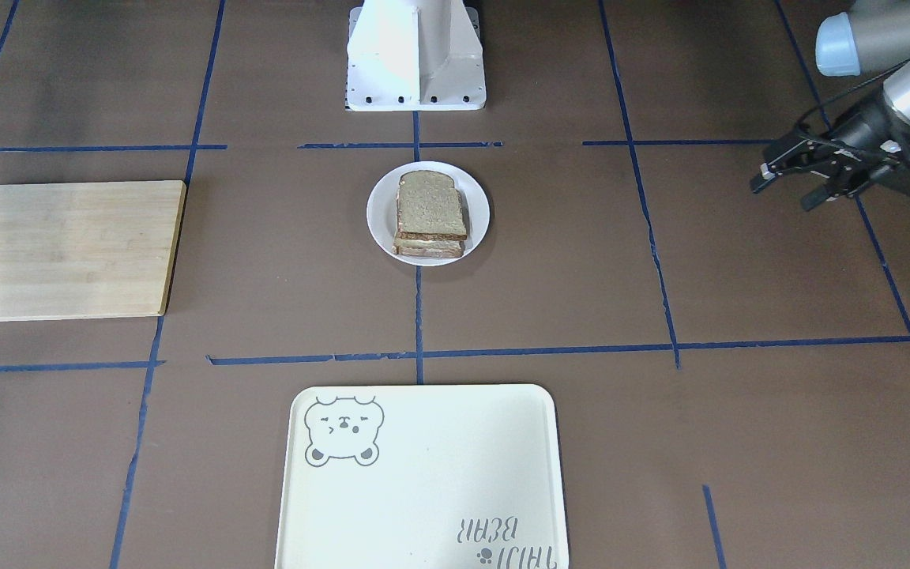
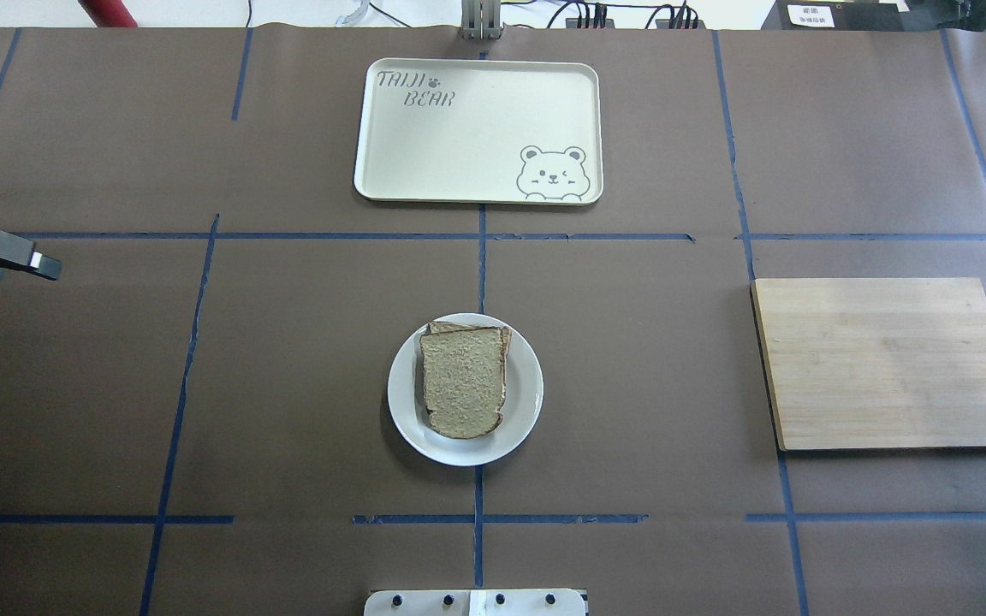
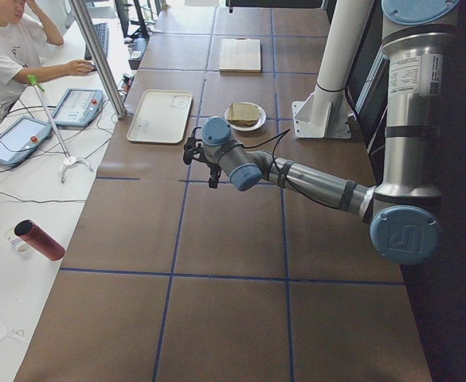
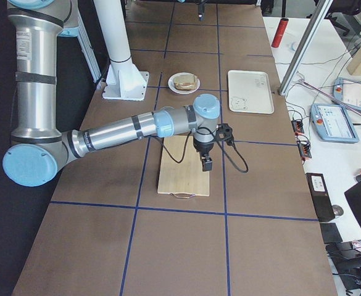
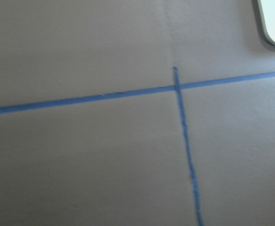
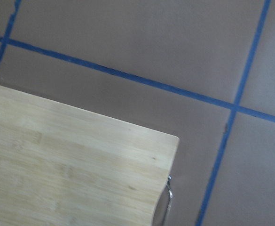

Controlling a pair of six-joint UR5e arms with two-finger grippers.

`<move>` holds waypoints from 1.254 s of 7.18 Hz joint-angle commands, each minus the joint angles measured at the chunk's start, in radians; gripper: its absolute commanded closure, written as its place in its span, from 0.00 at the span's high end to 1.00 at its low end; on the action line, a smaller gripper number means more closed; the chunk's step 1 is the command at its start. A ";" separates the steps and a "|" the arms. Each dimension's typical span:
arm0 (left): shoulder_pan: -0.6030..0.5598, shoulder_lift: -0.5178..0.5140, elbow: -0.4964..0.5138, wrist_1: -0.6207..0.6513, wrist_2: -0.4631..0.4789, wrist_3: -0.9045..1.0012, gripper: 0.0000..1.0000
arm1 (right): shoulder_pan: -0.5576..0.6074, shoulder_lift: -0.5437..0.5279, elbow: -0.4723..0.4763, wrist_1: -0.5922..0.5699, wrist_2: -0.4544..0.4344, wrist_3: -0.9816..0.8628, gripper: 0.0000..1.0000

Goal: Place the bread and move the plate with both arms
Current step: 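Reach the left gripper to the white plate rim and grip it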

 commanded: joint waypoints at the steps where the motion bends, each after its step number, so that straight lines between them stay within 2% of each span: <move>1: 0.218 -0.103 0.005 -0.144 0.146 -0.356 1.00 | 0.098 -0.122 -0.002 0.005 0.002 -0.150 1.00; 3: 0.483 -0.217 0.013 -0.238 0.494 -0.690 1.00 | 0.098 -0.132 -0.002 0.006 0.002 -0.144 1.00; 4: 0.571 -0.246 0.037 -0.284 0.629 -0.773 1.00 | 0.098 -0.133 -0.002 0.006 0.003 -0.142 1.00; 6: 0.613 -0.283 0.211 -0.576 0.719 -0.915 0.99 | 0.098 -0.133 -0.002 0.006 0.006 -0.142 1.00; 8: 0.663 -0.310 0.345 -0.753 0.823 -0.929 0.96 | 0.098 -0.136 -0.002 0.006 0.014 -0.140 1.00; 9: 0.677 -0.320 0.390 -0.827 0.830 -0.931 0.92 | 0.099 -0.136 -0.001 0.006 0.016 -0.140 1.00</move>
